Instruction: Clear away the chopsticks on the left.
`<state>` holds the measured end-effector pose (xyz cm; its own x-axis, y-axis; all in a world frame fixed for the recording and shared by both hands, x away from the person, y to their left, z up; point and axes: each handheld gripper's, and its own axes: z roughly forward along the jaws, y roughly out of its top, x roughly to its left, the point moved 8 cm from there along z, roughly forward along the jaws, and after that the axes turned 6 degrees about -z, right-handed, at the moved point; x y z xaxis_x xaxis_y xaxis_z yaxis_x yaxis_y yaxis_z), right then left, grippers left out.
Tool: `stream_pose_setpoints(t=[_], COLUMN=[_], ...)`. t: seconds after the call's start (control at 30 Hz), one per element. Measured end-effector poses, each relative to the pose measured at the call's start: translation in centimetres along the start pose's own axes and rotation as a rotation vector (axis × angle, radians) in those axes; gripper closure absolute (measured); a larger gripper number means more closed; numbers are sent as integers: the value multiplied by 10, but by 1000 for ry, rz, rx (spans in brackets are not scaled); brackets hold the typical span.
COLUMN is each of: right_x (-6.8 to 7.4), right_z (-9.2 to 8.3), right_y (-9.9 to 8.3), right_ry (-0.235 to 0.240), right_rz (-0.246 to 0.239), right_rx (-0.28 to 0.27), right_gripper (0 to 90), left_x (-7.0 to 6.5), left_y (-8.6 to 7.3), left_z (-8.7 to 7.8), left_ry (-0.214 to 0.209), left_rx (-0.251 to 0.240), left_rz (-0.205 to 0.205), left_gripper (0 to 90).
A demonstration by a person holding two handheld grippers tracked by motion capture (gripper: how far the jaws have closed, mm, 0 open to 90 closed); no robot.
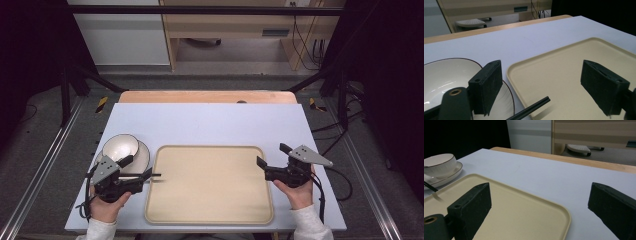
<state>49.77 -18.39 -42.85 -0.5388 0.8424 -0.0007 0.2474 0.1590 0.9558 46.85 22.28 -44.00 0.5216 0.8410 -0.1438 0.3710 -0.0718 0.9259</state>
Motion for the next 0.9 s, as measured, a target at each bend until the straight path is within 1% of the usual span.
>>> stream_pose_setpoints(t=[0.1, 0.2, 0.3, 0.5, 0.53, 0.6, 0.77, 0.87, 0.9], right_x=[0, 0, 1, 1, 3, 5, 9, 9, 9], right_z=[0, 1, 2, 3, 3, 4, 5, 6, 5], right_y=[0, -1, -2, -2, -2, -2, -2, -2, -2], right_ry=[0, 3, 3, 1, 2, 6, 14, 14, 15], right_rz=[-1, -3, -2, -1, -5, -11, -16, -14, -12], right_rx=[-2, 4, 9, 12, 19, 22, 24, 27, 28], right_gripper=[51, 51, 52, 54, 54, 54, 54, 54, 54], left_x=[0, 0, 0, 2, 2, 3, 5, 6, 7], left_y=[-1, -2, -5, -14, -15, -19, -26, -31, -32], left_z=[-2, -4, -8, -17, -18, -21, -28, -34, -36], left_ry=[-11, -15, -13, -31, -34, -32, -31, -26, -25], left_rx=[5, 7, 17, 36, 40, 54, 63, 70, 75], left_rz=[11, 8, 16, 29, 33, 42, 42, 42, 49], left_gripper=[177, 178, 178, 181, 182, 182, 182, 182, 182])
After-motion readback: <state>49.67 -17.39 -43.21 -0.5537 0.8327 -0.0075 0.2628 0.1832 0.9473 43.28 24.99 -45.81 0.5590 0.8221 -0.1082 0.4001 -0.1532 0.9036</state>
